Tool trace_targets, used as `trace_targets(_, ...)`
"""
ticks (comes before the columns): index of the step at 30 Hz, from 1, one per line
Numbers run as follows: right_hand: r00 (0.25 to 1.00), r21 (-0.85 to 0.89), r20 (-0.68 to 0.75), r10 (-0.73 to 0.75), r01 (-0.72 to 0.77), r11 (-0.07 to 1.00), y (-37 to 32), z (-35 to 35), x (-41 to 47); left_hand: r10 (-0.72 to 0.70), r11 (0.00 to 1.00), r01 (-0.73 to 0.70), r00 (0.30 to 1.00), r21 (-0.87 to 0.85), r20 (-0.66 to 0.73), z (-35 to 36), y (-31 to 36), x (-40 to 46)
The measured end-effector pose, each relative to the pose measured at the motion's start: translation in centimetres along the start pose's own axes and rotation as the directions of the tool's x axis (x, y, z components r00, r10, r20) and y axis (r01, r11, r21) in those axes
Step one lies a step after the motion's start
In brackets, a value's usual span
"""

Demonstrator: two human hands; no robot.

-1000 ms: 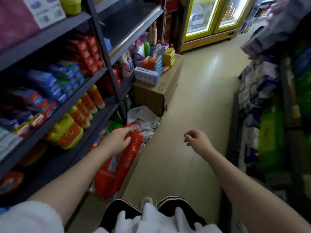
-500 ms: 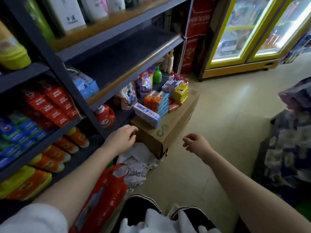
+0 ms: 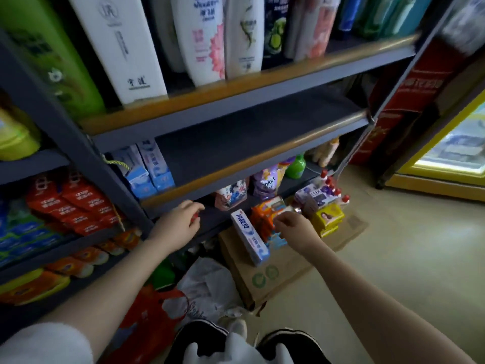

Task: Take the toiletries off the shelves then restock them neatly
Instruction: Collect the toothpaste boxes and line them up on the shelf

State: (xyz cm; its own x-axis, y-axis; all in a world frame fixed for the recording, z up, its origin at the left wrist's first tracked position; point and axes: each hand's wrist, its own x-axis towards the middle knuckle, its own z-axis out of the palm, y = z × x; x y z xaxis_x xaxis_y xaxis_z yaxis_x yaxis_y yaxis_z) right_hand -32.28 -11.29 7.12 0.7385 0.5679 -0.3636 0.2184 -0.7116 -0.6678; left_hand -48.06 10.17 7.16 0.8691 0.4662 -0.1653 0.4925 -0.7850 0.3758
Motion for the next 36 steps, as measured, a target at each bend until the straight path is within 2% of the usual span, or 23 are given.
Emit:
trace_targets(4, 0.964, -0.115, 0.146, -0.222, 0.239, 0.964, -4.6, 0.8, 5.2, -0.085, 0.996, 0.092, 0.973, 0.021, -0.216, -2.4, -1.1, 0.5)
trace_targets(8, 0.820, -0.077, 0.331, -0.466, 0.516, 0.853, -9.9, 4.4, 9.7, -0.138, 0.927, 0.274, 0.883, 0.256, -0.448, -2.6, -3.2, -0.8)
trace_targets(11, 0.674, -0.082, 0.468, -0.571, 0.677, 0.732, -13.1, 7.8, 11.8, -0.242, 0.827, 0.435, 0.848, 0.356, -0.472, -1.8, -4.0, -1.7)
trace_targets(14, 0.565, -0.108, 0.549, -0.616, 0.779, 0.618, -15.2, 11.3, 13.8, -0.268, 0.758, 0.502, 0.821, 0.416, -0.504, -0.5, -4.9, -2.5)
trace_targets(16, 0.540, -0.153, 0.546, -0.640, 0.816, 0.558, -16.3, 13.2, 15.0, -0.263, 0.706, 0.522, 0.820, 0.478, -0.508, -0.2, -5.6, -2.7)
trace_targets(18, 0.549, -0.219, 0.556, -0.624, 0.821, 0.527, -16.4, 14.5, 15.8, -0.255, 0.675, 0.519, 0.831, 0.525, -0.494, -0.3, -5.8, -2.9)
trace_targets(20, 0.544, -0.285, 0.563, -0.623, 0.835, 0.472, -16.2, 14.9, 16.4, -0.235, 0.673, 0.502, 0.842, 0.543, -0.486, -0.5, -6.1, -3.1)
trace_targets(22, 0.503, -0.346, 0.539, -0.676, 0.864, 0.366, -16.1, 14.6, 16.7, -0.205, 0.680, 0.486, 0.845, 0.549, -0.494, -0.5, -6.6, -3.3)
trace_targets(24, 0.488, -0.338, 0.467, -0.738, 0.869, 0.361, -16.0, 14.0, 16.7, -0.190, 0.707, 0.464, 0.851, 0.534, -0.489, -0.3, -7.1, -3.4)
trace_targets(26, 0.547, -0.230, 0.326, -0.771, 0.837, 0.497, -16.1, 13.7, 16.3, -0.180, 0.716, 0.450, 0.858, 0.534, -0.481, -0.1, -7.5, -3.3)
trace_targets(27, 0.625, -0.142, 0.245, -0.741, 0.779, 0.611, -16.3, 13.9, 16.0, -0.177, 0.715, 0.450, 0.857, 0.535, -0.483, 0.1, -7.6, -3.3)
trace_targets(29, 0.848, 0.058, 0.151, -0.508, 0.506, 0.861, -18.0, 14.5, 16.1, -0.149, 0.732, 0.433, 0.855, 0.526, -0.496, 0.1, -7.9, -3.3)
trace_targets(30, 0.920, 0.146, 0.166, -0.356, 0.334, 0.931, -19.0, 14.8, 16.4, -0.130, 0.741, 0.421, 0.854, 0.522, -0.504, 0.0, -8.0, -3.4)
trace_targets(31, 0.945, 0.174, 0.215, -0.248, 0.213, 0.962, -19.8, 15.1, 16.7, -0.113, 0.752, 0.406, 0.855, 0.519, -0.506, -0.1, -8.2, -3.4)
trace_targets(32, 0.945, 0.159, 0.263, -0.194, 0.156, 0.975, -20.3, 15.5, 17.1, -0.100, 0.766, 0.387, 0.860, 0.513, -0.501, -0.1, -8.3, -3.4)
trace_targets(34, 0.939, 0.141, 0.310, -0.150, 0.111, 0.984, -20.7, 15.2, 17.3, -0.083, 0.807, 0.351, 0.863, 0.475, -0.499, 0.1, -8.2, -3.5)
trace_targets(36, 0.920, 0.214, 0.363, -0.150, 0.074, 0.974, -20.2, 13.8, 16.4, -0.072, 0.878, 0.282, 0.877, 0.387, -0.475, 0.7, -7.7, -3.6)
